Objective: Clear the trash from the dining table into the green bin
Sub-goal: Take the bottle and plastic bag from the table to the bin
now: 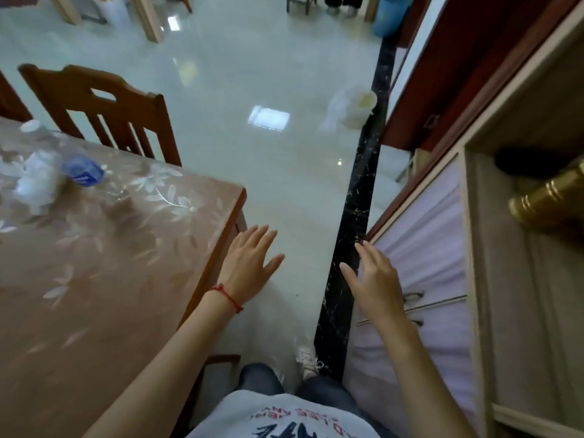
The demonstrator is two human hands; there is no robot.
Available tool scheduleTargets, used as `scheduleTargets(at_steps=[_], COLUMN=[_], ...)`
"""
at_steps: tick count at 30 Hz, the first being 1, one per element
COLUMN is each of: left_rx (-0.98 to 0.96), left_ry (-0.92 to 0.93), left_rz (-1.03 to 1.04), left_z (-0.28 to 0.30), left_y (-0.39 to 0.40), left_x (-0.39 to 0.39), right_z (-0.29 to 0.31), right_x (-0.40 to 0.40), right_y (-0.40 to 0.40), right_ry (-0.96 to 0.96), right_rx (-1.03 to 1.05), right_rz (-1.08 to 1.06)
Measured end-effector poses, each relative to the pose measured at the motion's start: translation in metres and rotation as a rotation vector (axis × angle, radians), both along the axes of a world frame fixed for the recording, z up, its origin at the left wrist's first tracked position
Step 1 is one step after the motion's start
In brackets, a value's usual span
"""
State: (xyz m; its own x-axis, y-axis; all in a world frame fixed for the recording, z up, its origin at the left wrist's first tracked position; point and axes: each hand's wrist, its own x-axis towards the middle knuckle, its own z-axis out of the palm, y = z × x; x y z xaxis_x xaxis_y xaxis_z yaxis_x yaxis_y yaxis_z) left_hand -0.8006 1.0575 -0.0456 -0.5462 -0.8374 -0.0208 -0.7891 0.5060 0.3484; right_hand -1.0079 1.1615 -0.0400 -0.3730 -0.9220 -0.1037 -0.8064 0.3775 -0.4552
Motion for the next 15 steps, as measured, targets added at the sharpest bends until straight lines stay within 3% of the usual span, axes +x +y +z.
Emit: scheduleTargets(at_steps=[6, 15], left_rx=[0.023, 0.008], left_ry=[-0.062, -0.073], left_rz=[-0.081, -0.076], left_z=[-0.007, -0.006], left_y=[-0.010, -0.043], left_x=[-0.037, -0.086], right_z=[0.003, 0.004], right_x=[-0.030, -0.089], right_y=[0.014, -0.018], right_ry=[-0.004, 0.081], right_rx=[-0.004, 0.006], right_rz=[-0.121, -0.090])
